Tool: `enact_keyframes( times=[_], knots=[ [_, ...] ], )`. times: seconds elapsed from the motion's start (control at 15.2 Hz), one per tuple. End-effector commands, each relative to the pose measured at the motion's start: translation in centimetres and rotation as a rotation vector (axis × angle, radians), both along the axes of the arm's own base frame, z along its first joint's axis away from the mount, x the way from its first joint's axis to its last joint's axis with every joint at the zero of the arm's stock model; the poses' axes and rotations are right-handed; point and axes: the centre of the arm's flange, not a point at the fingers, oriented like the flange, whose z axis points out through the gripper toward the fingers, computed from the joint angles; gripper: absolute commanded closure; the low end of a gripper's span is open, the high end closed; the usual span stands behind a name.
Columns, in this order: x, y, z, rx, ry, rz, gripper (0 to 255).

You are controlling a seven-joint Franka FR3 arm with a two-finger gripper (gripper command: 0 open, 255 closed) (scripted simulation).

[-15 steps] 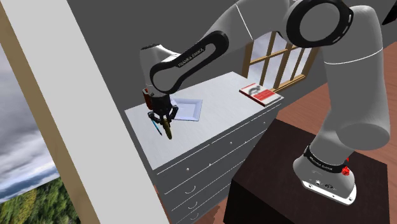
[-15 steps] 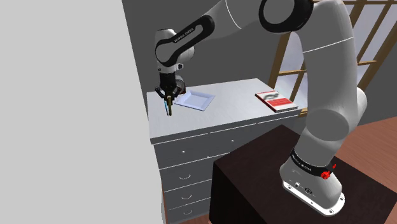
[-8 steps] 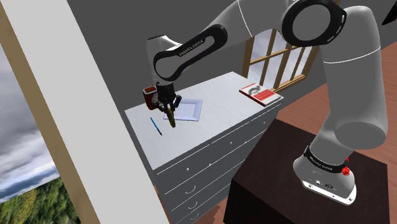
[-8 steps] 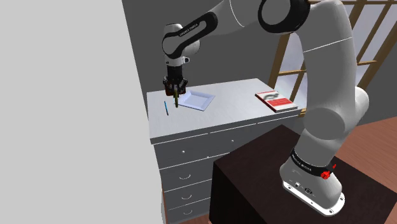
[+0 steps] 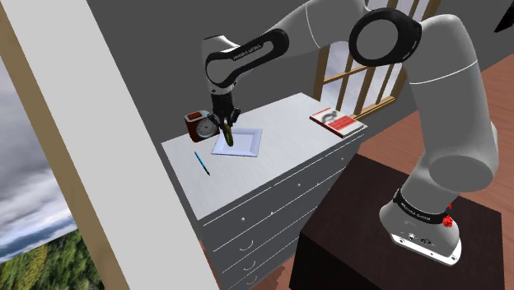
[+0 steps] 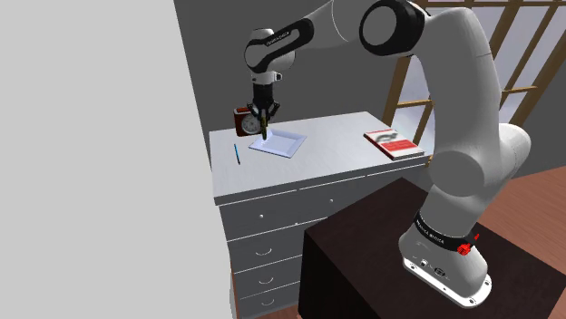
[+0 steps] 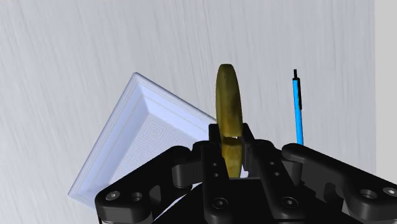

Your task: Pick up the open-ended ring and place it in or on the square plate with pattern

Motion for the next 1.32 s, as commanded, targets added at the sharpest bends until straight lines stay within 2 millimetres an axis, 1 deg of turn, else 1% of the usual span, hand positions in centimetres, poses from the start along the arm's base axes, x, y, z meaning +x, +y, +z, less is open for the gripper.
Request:
enact_keyframes(
  times=[0.0, 0.53, 1.25],
  knots=[
    [1.4, -2.4, 0.4, 0.0, 0.001, 0.001, 255],
    [6.9, -11.3, 1.2, 0.0, 0.001, 0.001, 255],
    [6.9, -11.3, -4.6, 0.0, 0.001, 0.001, 255]
  ],
)
